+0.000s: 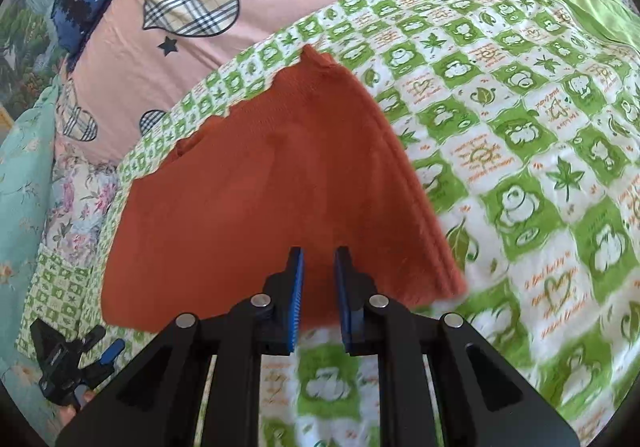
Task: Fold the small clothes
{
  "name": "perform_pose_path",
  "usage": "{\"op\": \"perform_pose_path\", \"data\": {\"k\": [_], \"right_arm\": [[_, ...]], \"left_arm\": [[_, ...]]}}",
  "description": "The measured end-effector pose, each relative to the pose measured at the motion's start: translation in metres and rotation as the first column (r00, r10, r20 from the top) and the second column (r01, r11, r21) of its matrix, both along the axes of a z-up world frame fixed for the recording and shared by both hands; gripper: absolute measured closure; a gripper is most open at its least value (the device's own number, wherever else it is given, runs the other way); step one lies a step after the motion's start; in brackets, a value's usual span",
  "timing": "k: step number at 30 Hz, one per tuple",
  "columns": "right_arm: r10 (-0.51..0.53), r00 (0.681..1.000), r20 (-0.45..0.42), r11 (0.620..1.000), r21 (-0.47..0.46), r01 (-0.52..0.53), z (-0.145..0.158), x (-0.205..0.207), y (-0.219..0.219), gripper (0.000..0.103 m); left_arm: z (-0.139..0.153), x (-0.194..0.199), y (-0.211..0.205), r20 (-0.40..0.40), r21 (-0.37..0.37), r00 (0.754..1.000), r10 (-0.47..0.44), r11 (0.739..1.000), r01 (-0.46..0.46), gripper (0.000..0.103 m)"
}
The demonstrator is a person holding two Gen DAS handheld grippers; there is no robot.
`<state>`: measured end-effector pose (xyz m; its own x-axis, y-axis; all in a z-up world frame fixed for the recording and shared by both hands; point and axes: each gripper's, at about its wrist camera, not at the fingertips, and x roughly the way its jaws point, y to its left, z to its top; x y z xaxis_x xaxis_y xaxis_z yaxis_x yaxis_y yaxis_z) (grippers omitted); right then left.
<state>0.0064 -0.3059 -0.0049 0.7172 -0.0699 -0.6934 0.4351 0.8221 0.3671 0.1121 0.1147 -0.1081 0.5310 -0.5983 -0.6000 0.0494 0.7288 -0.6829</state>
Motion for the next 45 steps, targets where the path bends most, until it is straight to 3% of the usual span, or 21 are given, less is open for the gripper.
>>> {"op": "perform_pose_path", "data": {"k": [5,11,16,18,19,20,21,22,23,28,33,34,36,38,40,41,45], "right_arm": [[0.053,0.999,0.005,0.999,0.013,-0.053,0.002,-0.004,0.019,0.085],[0.087,0.996,0.016,0.996,0.031,-0.087,0.006,-0.002,0.029,0.085],[0.098,0.995,0.028,0.994,0.040,-0.099,0.007,0.002,0.029,0.085],[0.101,0.994,0.032,0.994,0.044,-0.102,0.007,0.004,0.027,0.085],[0.103,0.994,0.034,0.993,0.048,-0.105,0.007,0.006,0.025,0.085],[0.106,0.994,0.036,0.993,0.056,-0.107,0.006,0.008,0.022,0.085],[0.108,0.993,0.040,0.992,0.063,-0.110,0.006,0.009,0.019,0.085],[0.110,0.993,0.045,0.991,0.070,-0.113,0.007,0.010,0.015,0.085],[0.110,0.993,0.051,0.991,0.076,-0.114,0.007,0.012,0.012,0.085],[0.097,0.991,0.092,0.985,0.134,-0.109,0.010,0.018,-0.009,0.085],[0.160,0.983,0.094,0.963,0.206,-0.176,0.017,0.042,-0.024,0.082],[0.178,0.980,0.087,0.955,0.227,-0.193,0.017,0.049,-0.026,0.078],[0.210,0.973,0.095,0.933,0.277,-0.229,0.015,0.066,-0.030,0.048],[0.230,0.969,0.094,0.920,0.305,-0.248,0.012,0.082,-0.030,0.037],[0.256,0.963,0.087,0.902,0.336,-0.270,0.008,0.102,-0.027,0.037],[0.281,0.956,0.084,0.887,0.358,-0.292,0.004,0.117,-0.025,0.037],[0.346,0.937,0.054,0.865,0.369,-0.340,-0.005,0.166,-0.008,0.037]], "left_arm": [[0.002,0.007,0.002,0.008,-0.040,0.999,0.043,0.998,-0.043,0.027],[-0.001,0.030,0.003,-0.010,-0.083,0.993,0.117,0.990,-0.118,0.023],[-0.001,0.050,0.002,0.002,-0.063,0.984,0.178,0.982,-0.178,0.023],[0.001,0.056,0.002,0.012,-0.058,0.979,0.204,0.977,-0.203,0.027],[0.001,0.060,0.002,0.017,-0.053,0.976,0.217,0.975,-0.216,0.036],[0.001,0.063,0.003,0.022,-0.050,0.974,0.227,0.973,-0.226,0.054],[0.000,0.067,0.002,0.020,-0.052,0.974,0.224,0.973,-0.223,0.065],[-0.001,0.071,0.001,0.015,-0.054,0.977,0.214,0.976,-0.213,0.086],[-0.001,0.075,-0.001,0.013,-0.055,0.978,0.206,0.977,-0.205,0.090],[0.033,0.074,-0.027,0.101,-0.038,0.981,0.166,0.986,-0.163,0.092],[0.078,0.070,-0.103,0.231,0.093,0.972,-0.038,0.996,0.017,0.092],[0.081,0.068,-0.119,0.245,0.127,0.966,-0.083,0.991,0.053,0.092],[0.082,0.063,-0.155,0.263,0.216,0.949,-0.171,0.970,0.115,0.092],[0.074,0.059,-0.187,0.259,0.297,0.933,-0.250,0.940,0.170,0.092],[0.062,0.054,-0.211,0.244,0.363,0.918,-0.314,0.907,0.214,0.092],[0.054,0.051,-0.225,0.229,0.420,0.909,-0.348,0.878,0.231,0.092],[0.043,0.031,-0.251,0.257,0.574,0.878,-0.403,0.795,0.197,0.092]]}}
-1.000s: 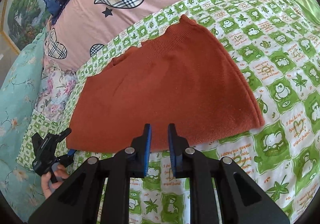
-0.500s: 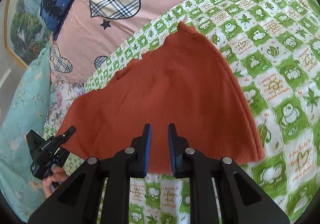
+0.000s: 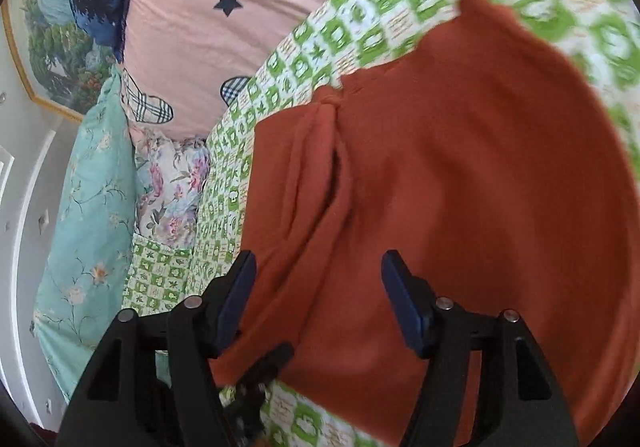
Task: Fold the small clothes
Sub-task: 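Grasp the folded sweater edge with the left gripper while the right gripper grasps it too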
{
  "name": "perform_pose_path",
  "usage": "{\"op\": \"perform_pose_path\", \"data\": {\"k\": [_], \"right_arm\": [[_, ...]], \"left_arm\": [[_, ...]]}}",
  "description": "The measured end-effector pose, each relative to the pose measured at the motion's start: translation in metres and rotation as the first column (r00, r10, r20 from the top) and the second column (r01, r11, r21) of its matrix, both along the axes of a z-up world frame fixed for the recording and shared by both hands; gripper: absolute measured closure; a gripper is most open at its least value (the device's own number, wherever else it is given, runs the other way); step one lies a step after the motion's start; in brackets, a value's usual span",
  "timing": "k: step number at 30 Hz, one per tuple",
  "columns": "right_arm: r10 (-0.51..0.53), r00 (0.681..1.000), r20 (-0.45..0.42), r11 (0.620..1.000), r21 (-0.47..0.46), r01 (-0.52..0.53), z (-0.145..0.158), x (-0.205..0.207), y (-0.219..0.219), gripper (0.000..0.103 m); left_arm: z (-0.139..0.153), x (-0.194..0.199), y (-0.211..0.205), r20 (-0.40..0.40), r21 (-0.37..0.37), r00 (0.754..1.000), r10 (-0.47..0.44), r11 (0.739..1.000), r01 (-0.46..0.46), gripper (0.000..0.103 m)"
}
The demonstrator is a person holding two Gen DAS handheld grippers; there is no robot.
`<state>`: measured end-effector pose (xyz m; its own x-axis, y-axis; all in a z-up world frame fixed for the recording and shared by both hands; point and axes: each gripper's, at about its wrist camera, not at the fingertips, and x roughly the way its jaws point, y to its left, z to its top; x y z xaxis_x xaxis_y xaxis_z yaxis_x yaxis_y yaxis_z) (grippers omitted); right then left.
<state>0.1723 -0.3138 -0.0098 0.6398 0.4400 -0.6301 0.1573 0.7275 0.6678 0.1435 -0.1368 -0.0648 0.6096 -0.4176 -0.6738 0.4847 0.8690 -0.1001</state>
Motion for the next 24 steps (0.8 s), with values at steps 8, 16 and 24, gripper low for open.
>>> {"op": "perform_pose_path", "data": {"k": [8,16,24], "right_arm": [[0.110,0.992,-0.060,0.979,-0.168,-0.118,-0.007,0.062,0.037,0.083],[0.074,0.992,0.106,0.962,-0.271,-0.043,0.061,-0.001,-0.015,0.086],[-0.081,0.997,0.009,0.956,-0.283,0.080,0.031,-0.037,-0.096,0.087]], "left_arm": [[0.001,-0.007,-0.006,0.066,0.078,0.997,-0.033,0.997,0.028,0.092],[0.032,-0.017,-0.016,0.075,0.008,0.991,-0.114,0.993,0.114,0.093],[0.034,-0.018,-0.092,-0.022,-0.146,0.961,-0.275,0.952,0.269,0.093]]}}
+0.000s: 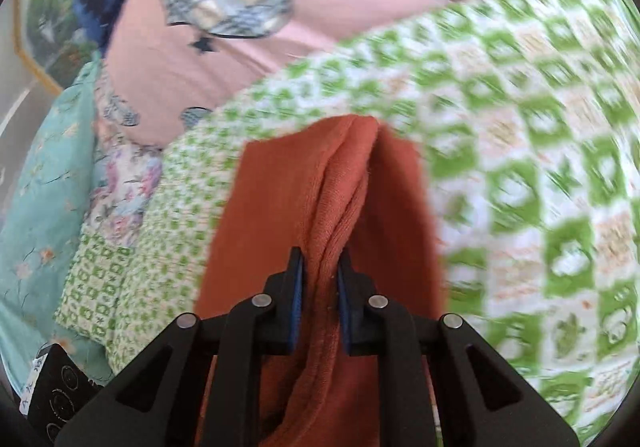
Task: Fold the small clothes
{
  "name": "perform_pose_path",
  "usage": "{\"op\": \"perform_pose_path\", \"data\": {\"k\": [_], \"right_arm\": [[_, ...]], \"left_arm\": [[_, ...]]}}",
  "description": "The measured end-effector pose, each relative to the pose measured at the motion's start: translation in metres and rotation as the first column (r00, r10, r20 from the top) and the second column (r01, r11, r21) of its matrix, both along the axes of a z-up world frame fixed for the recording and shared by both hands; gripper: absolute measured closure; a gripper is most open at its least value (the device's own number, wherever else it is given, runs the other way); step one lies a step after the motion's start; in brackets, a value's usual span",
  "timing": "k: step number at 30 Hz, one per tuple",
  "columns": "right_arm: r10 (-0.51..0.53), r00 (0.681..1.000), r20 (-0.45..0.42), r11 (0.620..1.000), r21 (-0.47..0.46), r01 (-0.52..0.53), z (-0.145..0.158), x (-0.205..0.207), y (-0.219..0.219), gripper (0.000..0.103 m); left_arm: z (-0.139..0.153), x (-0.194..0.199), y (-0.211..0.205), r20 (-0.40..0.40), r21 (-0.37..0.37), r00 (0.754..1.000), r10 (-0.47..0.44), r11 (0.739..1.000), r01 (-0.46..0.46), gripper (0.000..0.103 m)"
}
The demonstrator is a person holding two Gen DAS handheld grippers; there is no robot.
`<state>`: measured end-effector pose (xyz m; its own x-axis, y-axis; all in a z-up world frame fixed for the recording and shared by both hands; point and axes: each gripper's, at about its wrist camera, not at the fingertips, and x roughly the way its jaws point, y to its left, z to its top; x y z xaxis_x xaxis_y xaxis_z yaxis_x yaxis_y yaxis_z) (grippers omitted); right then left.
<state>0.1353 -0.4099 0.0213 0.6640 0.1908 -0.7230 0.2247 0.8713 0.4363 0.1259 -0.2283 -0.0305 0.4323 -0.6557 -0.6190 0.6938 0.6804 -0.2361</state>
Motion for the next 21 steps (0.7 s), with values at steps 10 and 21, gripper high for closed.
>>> {"op": "perform_pose_path", "data": {"k": [10,21], "right_arm": [[-0.016,1.000,-0.014,0.999,-0.037,0.015,-0.017,-0.004,-0.010,0.087],[-0.123,0.992,0.040,0.991,-0.047,0.125,-0.002,-0.049,-0.010,0.048]], "left_arm": [[-0.034,0.008,-0.038,-0.117,0.031,0.992,-0.038,0.999,0.042,0.092],[-0.023,-0.014,-0.015,-0.157,0.028,0.985,-0.072,0.997,0.077,0.052]]}}
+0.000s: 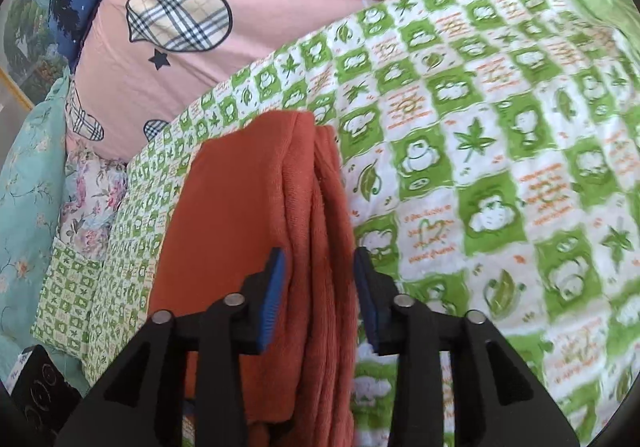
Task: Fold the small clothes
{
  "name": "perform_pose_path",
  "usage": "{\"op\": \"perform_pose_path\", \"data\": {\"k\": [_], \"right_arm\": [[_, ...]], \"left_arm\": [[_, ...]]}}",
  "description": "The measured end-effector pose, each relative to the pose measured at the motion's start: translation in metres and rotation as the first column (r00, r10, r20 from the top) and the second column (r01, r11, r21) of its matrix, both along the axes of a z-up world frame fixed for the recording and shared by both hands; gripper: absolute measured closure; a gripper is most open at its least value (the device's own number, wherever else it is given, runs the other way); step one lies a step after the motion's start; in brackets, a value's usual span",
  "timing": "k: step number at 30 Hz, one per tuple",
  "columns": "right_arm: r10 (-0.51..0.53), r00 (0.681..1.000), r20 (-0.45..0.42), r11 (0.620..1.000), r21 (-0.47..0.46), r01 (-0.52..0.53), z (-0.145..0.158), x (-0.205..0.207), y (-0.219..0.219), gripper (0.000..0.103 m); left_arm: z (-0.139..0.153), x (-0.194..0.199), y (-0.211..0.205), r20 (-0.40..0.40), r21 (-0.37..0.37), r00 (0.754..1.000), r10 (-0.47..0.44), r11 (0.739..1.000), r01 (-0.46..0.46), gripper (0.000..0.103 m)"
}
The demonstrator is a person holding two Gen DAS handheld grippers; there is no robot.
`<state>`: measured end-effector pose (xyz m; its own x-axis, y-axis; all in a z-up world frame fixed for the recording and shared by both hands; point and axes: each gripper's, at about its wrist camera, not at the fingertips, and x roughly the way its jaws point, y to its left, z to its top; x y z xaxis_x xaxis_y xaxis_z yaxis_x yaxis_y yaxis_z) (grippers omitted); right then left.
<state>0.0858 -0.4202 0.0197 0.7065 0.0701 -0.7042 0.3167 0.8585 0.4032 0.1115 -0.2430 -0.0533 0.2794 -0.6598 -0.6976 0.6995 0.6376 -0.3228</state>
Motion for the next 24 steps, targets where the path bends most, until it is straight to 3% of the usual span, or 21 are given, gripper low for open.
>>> {"op": "perform_pose_path", "data": {"k": [2,4,7,10,12,15,16,18,21,22,23,24], "right_arm": [[0.012,1.000,0.008,1.000,0.023,-0.012,-0.001,-0.007,0.001,0.039],[0.025,1.000,-0.006,0.999,0.035,-0.024,-0.005,-0.012,0.004,0.037],[0.042,0.999,-0.029,0.998,0.053,-0.040,-0.014,-0.010,0.007,0.037],[0.041,0.998,-0.038,0.995,0.087,-0.038,-0.022,-0.003,0.004,0.037],[0.039,0.999,-0.035,0.993,0.112,-0.035,-0.026,0.003,0.000,0.037],[0.031,0.999,-0.028,0.993,0.118,-0.027,-0.031,0.011,-0.003,0.037],[0.028,0.999,-0.030,0.992,0.127,-0.024,-0.034,0.012,-0.004,0.038],[0.042,0.998,-0.037,0.986,0.166,-0.035,-0.042,0.017,-0.003,0.060],[0.067,0.997,-0.045,0.979,0.195,-0.057,-0.047,0.022,0.005,0.072],[0.069,0.997,-0.047,0.981,0.184,-0.059,-0.045,0.022,0.010,0.073],[0.065,0.997,-0.045,0.984,0.169,-0.057,-0.041,0.021,0.015,0.075],[0.065,0.997,-0.035,0.986,0.156,-0.059,-0.036,0.019,0.021,0.077]], "left_arm": [[0.007,-0.005,0.022,-0.009,-0.018,1.000,0.027,0.999,-0.027,0.029],[0.013,-0.005,0.045,-0.017,-0.043,0.998,0.059,0.997,-0.059,0.023],[0.021,0.007,0.084,-0.029,-0.068,0.989,0.146,0.987,-0.147,0.020],[0.021,0.037,0.117,-0.051,-0.057,0.959,0.277,0.958,-0.280,0.020],[0.013,0.062,0.127,-0.114,-0.051,0.942,0.316,0.945,-0.323,0.020],[-0.008,0.103,0.134,-0.263,-0.066,0.916,0.303,0.942,-0.330,0.020],[-0.015,0.113,0.133,-0.298,-0.066,0.907,0.297,0.942,-0.330,0.020],[-0.028,0.131,0.131,-0.346,-0.066,0.890,0.296,0.939,-0.337,0.020],[-0.038,0.144,0.126,-0.370,-0.094,0.887,0.277,0.938,-0.332,0.021],[-0.038,0.146,0.122,-0.361,-0.099,0.893,0.270,0.941,-0.324,0.027],[-0.039,0.149,0.117,-0.346,-0.086,0.902,0.260,0.948,-0.307,0.045],[-0.042,0.148,0.114,-0.333,-0.063,0.905,0.265,0.951,-0.302,0.052]]}}
